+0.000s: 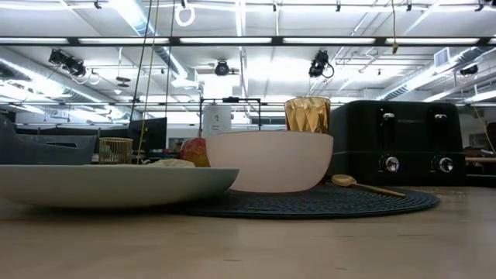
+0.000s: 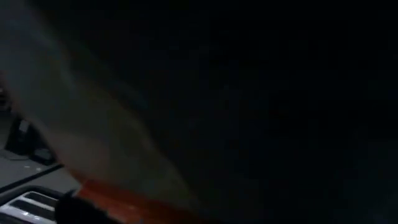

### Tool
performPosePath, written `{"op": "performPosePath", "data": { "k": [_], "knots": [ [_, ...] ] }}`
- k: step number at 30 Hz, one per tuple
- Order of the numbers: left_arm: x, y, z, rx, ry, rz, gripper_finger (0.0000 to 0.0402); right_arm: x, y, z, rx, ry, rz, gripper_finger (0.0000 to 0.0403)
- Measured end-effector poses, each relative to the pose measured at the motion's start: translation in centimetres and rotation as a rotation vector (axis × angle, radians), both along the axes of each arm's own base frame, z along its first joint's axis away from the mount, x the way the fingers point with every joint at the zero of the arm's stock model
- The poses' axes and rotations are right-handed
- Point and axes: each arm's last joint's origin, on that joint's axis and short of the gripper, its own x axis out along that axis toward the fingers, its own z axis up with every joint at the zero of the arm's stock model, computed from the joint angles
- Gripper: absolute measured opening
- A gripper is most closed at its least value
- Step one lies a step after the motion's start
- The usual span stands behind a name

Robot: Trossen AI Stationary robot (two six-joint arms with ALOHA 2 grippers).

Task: Arrange a breakfast setting
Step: Pour the cereal from the cereal box into the orange bowl

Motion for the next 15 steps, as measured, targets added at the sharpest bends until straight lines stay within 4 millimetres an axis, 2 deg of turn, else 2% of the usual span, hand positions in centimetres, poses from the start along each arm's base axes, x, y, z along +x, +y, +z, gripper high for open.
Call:
{"op": "performPosePath", "data": {
  "k": [3,8,15],
  "knots": [
    [0.2,0.0,-0.2,-0.013,0.012,0.005,0.0006,0.6,-1.1,0.0,0.004,-0.129,0.018,0.0367],
    [0.3,0.2,-0.2,-0.014,0.018,0.01,0.0006,0.6,-1.6,1.4,-0.06,-0.269,0.019,0.0364],
    [0.3,0.1,-0.2,-0.021,0.013,0.009,0.0006,1.4,-2.2,2.3,-0.136,-0.255,-0.05,0.0363]
  ]
}}
